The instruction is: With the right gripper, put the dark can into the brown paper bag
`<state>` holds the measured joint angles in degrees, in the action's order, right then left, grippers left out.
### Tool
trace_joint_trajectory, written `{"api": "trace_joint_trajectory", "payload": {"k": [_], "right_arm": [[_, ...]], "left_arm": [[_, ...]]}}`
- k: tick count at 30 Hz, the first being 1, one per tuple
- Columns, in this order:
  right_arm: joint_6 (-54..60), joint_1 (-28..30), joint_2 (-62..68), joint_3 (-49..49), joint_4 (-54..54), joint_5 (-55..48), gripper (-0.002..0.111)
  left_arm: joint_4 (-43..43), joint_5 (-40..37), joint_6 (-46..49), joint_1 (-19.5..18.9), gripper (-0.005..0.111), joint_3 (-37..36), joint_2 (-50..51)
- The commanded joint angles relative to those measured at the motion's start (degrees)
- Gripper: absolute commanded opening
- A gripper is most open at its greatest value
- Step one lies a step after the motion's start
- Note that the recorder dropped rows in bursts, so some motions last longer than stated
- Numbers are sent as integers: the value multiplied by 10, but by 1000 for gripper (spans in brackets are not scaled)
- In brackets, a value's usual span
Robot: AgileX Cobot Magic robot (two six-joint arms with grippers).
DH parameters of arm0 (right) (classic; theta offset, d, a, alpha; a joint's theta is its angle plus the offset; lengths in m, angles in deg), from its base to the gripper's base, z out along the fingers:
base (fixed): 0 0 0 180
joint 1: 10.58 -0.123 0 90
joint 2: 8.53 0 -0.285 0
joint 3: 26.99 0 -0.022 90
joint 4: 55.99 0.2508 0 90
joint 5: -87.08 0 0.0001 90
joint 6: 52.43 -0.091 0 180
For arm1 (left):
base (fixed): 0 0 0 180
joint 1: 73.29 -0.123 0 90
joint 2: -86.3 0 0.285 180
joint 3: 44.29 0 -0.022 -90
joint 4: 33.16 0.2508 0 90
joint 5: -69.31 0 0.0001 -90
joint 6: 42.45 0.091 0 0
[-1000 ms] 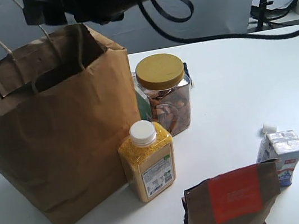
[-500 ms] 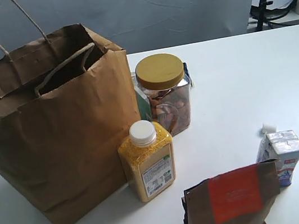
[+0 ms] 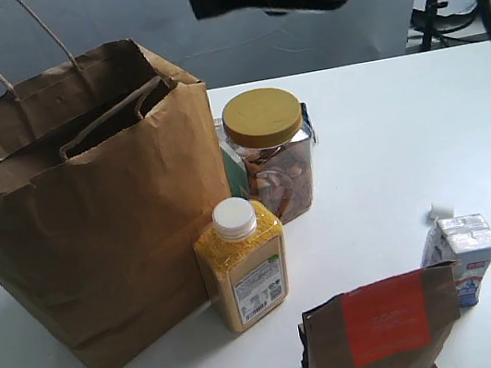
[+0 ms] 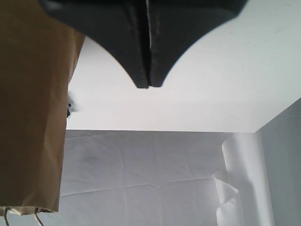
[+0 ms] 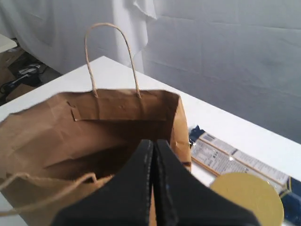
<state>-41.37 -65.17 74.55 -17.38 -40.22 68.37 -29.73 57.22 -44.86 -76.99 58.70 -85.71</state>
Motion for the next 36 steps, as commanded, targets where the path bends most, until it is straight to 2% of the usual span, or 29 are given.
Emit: {"api": "trace_joint_trajectory", "payload": {"k": [1,9,11,15,21,27,29,36], "right_arm": [[-36,25,-31,80,-34,44,0],[-59,96,-76,250,-35,156,0],[-59,117,-83,308,-36,212,0],[-64,134,-85,378,-37,270,0],[-37,134,-145,548,27,467,0],[19,134,-298,674,110,508,0],[44,139,-337,676,124,491,0],[42,244,-455,676,38,470,0]], "left_arm": [[1,3,-2,3,0,-2,-2],[1,3,-2,3,0,-2,-2],[1,3,-2,3,0,-2,-2],[1,3,-2,3,0,-2,-2],[1,3,-2,3,0,-2,-2],[1,3,-2,3,0,-2,-2],[1,3,-2,3,0,-2,-2],[1,3,-2,3,0,-2,-2]]}}
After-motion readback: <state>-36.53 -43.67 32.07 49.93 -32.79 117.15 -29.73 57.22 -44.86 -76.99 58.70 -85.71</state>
